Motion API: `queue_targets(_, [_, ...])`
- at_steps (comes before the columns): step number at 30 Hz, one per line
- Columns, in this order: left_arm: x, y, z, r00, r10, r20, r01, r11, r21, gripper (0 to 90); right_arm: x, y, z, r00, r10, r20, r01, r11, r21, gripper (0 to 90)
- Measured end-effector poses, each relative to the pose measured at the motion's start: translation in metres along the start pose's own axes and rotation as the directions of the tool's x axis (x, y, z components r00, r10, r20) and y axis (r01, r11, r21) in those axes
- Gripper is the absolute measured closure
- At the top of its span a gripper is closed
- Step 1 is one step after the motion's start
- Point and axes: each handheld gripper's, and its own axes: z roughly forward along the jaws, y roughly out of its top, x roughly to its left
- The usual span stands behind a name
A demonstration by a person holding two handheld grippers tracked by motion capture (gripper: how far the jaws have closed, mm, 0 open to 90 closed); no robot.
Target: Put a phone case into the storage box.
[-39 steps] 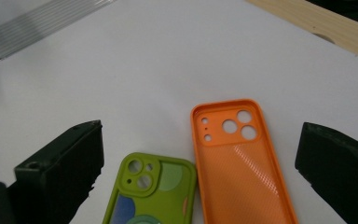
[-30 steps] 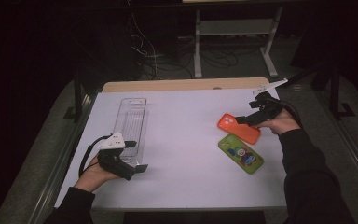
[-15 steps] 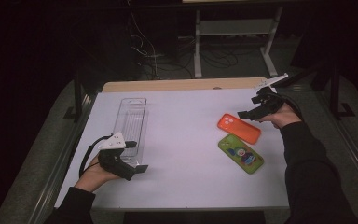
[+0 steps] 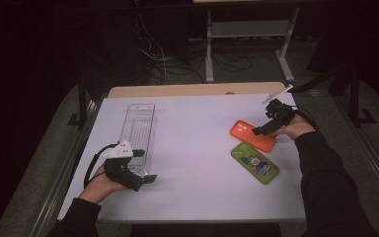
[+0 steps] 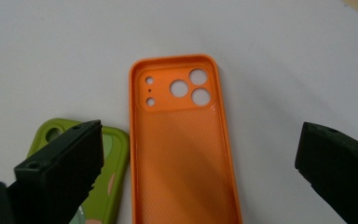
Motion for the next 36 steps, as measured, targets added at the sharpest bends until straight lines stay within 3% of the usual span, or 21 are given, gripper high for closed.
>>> queue_targets(5, [0.000, 0.000, 0.001, 1.0000, 0.004, 0.001, -0.004, 1.0000, -0.001, 0.0, 0.001, -0.003, 0.007, 0.9998, -0.020, 0.004, 0.020, 0.999, 0.037, 0.2])
queue_targets(16, [-0.001, 0.000, 0.001, 1.0000, 0.001, 0.002, -0.001, 1.0000, -0.003, 0.0, -0.001, -0.015, 0.017, 0.9998, -0.017, -0.004, 0.017, 0.995, 0.098, 0.4])
queue_targets(22, [-0.001, 0.000, 0.001, 1.0000, 0.000, 0.003, 0.000, 1.0000, 0.003, 0.0, -0.001, -0.023, 0.023, 0.9997, -0.026, 0.000, 0.025, 0.988, 0.155, 0.5])
queue_targets(36, [-0.001, 0.000, 0.002, 1.0000, 0.001, 0.003, -0.001, 1.0000, 0.006, 0.0, 0.000, -0.027, 0.030, 0.9990, -0.042, -0.016, 0.044, 0.983, 0.181, 4.7])
